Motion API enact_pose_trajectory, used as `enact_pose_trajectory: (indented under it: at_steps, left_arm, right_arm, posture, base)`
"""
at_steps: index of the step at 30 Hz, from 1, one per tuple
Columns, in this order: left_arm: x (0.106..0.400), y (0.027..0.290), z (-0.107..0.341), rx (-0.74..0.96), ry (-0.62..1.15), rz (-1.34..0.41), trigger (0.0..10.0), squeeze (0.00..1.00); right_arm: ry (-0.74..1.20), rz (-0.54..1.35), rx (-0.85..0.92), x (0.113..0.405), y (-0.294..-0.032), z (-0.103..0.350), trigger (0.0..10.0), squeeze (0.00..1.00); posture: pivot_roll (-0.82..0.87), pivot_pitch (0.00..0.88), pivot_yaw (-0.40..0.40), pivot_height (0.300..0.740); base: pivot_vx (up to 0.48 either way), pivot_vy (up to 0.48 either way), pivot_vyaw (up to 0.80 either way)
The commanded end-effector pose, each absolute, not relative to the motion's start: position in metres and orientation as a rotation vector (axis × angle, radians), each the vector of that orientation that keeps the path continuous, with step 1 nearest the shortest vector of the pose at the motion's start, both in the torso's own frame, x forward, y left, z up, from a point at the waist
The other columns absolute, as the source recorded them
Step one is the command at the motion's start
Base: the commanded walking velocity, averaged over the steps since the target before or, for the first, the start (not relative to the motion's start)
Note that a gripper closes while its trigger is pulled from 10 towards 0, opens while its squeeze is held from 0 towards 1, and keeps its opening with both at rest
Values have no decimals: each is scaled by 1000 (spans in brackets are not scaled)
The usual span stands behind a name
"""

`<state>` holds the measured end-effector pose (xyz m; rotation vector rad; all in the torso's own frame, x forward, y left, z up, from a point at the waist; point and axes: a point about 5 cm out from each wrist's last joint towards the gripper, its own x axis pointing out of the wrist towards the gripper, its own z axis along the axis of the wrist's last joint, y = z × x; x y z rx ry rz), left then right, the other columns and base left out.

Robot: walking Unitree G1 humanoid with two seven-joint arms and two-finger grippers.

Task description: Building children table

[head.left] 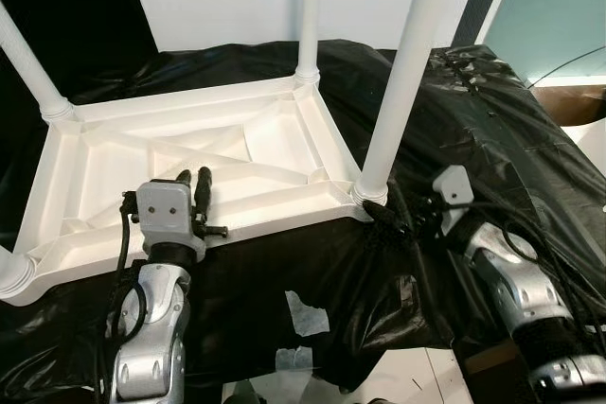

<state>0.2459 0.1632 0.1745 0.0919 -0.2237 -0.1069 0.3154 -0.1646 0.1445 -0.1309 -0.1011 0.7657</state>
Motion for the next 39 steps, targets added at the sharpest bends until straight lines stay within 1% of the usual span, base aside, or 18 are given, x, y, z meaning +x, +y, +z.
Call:
enact_pose_trajectory:
  at_steps: [1,7,8,10,14,15,16,17,18,19,20,21,28,29,34,37,38,39]
  left_arm:
    - [235,141,170,141,-178,-474,10000,0]
    - [225,129,163,153,-111,-628,10000,0]
    - [225,129,163,153,-111,-628,10000,0]
    - [216,122,158,155,-58,-737,10000,0]
    - [210,119,155,148,-18,-801,10000,0]
    - [209,118,153,153,0,-824,10000,0]
    - [209,118,153,153,0,-824,10000,0]
    - [207,117,152,142,20,-846,10000,0]
    - [207,116,152,143,29,-855,10000,4]
    - [207,116,152,148,27,-853,10000,43]
    - [207,116,152,148,27,-853,10000,43]
    - [208,116,153,127,26,-848,10000,1000]
    - [210,116,154,148,27,-839,10000,1000]
    - [210,113,154,151,23,-836,10000,0]
    - [210,109,157,151,18,-837,10000,0]
    - [211,110,158,151,16,-823,10000,0]
    - [211,110,158,151,16,-823,10000,0]
    - [211,110,158,150,15,-817,10000,0]
  right_arm:
    - [-92,792,-132,324,-159,144,10000,0]
    - [-99,826,-149,339,-150,151,10000,0]
    - [-99,826,-149,339,-150,151,10000,0]
    - [-103,842,-165,349,-143,156,10000,0]
    - [-101,857,-179,355,-139,159,10000,0]
    - [-94,870,-186,357,-138,159,8235,0]
    - [-94,870,-186,357,-138,159,8235,0]
    - [-89,878,-196,359,-138,159,2314,0]
    - [-81,887,-205,360,-138,158,0,0]
    - [-76,889,-209,360,-139,157,0,0]
    - [-76,889,-209,360,-139,157,0,0]
    - [-69,894,-205,360,-140,156,0,0]
    - [-37,891,-173,359,-143,148,0,0]
    - [-26,878,-156,358,-141,146,10000,0]
    - [-40,823,-143,356,-137,144,10000,0]
    - [-52,724,-163,353,-138,143,10000,0]
    - [-52,724,-163,353,-138,143,10000,0]
    - [-52,656,-171,351,-138,141,10000,0]
  posture:
    - [119,58,-50,740]
    - [130,54,-57,740]
    - [130,54,-57,740]
    - [133,51,-57,740]
    - [135,51,-58,740]
    - [139,50,-59,740]
    - [139,50,-59,740]
    - [143,50,-61,740]
    - [145,50,-62,740]
    - [145,50,-62,740]
    - [145,50,-62,740]
    - [147,51,-63,740]
    - [143,52,-65,740]
    - [136,52,-68,740]
    - [132,54,-79,740]
    - [134,54,-87,740]
    - [134,54,-87,740]
    - [133,55,-93,740]
  base:
    - [0,0,0]
    - [0,0,0]
    - [0,0,0]
    - [0,0,0]
    - [0,0,0]
    - [0,0,0]
    - [0,0,0]
    - [0,0,0]
    - [0,0,0]
    - [0,0,0]
    - [0,0,0]
    - [0,0,0]
    - [0,0,0]
    - [0,0,0]
    - [0,0,0]
    - [0,0,0]
    - [0,0,0]
    - [0,0,0]
